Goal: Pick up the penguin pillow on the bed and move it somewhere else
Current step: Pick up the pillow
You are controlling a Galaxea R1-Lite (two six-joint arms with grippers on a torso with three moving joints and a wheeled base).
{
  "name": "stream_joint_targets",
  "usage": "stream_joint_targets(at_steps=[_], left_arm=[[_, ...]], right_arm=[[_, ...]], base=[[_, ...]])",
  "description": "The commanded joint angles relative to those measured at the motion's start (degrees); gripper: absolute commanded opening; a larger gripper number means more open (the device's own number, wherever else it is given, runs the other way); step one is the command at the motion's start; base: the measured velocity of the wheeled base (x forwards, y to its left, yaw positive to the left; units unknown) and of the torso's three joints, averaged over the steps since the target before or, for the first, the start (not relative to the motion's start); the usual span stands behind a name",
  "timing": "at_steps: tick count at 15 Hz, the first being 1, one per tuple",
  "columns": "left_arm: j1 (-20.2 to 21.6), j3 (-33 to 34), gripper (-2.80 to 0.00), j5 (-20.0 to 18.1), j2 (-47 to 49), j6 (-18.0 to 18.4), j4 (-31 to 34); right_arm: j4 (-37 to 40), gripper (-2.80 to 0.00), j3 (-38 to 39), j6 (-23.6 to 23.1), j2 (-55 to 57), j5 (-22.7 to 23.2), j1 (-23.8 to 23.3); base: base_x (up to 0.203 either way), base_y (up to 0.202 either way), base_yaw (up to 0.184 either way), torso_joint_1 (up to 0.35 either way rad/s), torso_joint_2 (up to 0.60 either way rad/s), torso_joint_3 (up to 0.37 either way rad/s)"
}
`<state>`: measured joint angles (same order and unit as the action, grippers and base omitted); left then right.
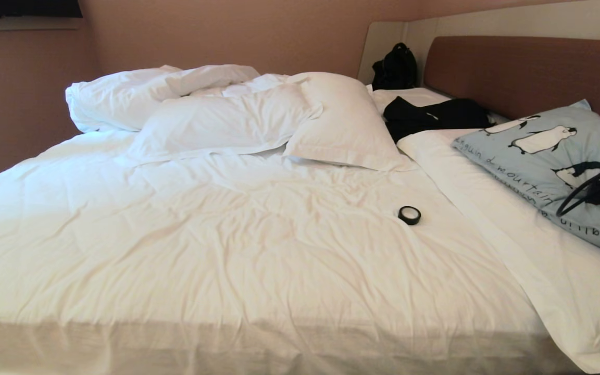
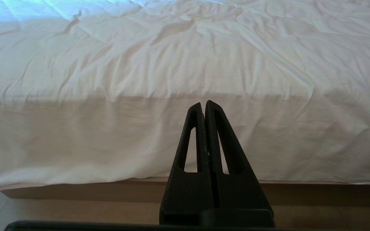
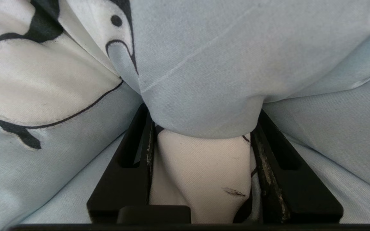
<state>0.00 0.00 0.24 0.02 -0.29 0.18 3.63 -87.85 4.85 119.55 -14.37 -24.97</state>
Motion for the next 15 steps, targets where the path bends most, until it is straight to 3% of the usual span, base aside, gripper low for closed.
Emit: stream_joint_targets(at_steps=[1, 7, 15], left_arm=[[0.0, 0.1, -2.8, 0.0, 0.0, -0.1, 0.0], [0.0, 0.1, -2.8, 0.0, 0.0, -0.1, 0.0], [0.0, 0.1, -2.8, -0.1, 0.0, -0.1, 0.0]], right_arm=[[0.1, -2.8, 0.0, 1.2, -1.5, 1.1, 0.0], [2.9, -2.8, -0.1, 5.9, -8.8, 8.7, 0.0], [12.9, -2.8, -0.1, 11.1, -26.0, 28.8, -0.2]], base=[[0.0, 0.0, 0.0, 0.0, 0.0, 0.0], [0.0, 0.0, 0.0, 0.0, 0.0, 0.0], [0.0, 0.0, 0.0, 0.0, 0.0, 0.0]])
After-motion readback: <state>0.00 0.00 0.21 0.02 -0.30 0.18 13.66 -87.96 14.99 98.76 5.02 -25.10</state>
